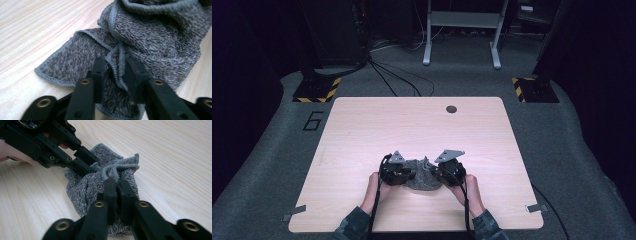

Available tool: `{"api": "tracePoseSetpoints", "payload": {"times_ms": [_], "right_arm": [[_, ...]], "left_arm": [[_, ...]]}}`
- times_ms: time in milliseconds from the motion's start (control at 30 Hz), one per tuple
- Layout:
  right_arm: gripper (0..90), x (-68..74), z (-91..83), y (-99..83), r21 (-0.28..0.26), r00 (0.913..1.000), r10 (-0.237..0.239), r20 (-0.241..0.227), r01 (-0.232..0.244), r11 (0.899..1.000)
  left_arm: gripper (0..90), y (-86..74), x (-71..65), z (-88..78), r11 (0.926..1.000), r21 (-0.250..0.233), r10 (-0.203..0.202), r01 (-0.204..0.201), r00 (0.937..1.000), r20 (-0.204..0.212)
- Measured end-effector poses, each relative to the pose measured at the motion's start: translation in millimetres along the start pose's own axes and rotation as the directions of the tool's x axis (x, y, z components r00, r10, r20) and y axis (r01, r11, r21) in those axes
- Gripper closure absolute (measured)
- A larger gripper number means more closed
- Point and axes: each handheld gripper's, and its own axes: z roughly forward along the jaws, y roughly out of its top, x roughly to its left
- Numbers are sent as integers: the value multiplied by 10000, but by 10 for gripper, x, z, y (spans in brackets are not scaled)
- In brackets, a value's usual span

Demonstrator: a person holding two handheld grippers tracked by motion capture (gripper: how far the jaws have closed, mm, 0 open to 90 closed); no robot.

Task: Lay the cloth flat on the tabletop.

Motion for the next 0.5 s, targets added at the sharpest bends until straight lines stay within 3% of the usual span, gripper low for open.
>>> {"api": "tracePoseSetpoints", "payload": {"times_ms": [200, 500], "right_arm": [[891, -32, -66, -50, -193, 9994, 235, 248, -230, 9995], [893, -108, -234, -152, -385, 9970, 558, 532, -538, 9978]], "left_arm": [[865, -15, -32, -36, 9998, 9, 184, -184, 9998, -55], [875, -75, -20, -209, 9996, -281, 93, -101, 9996, -283]]}}
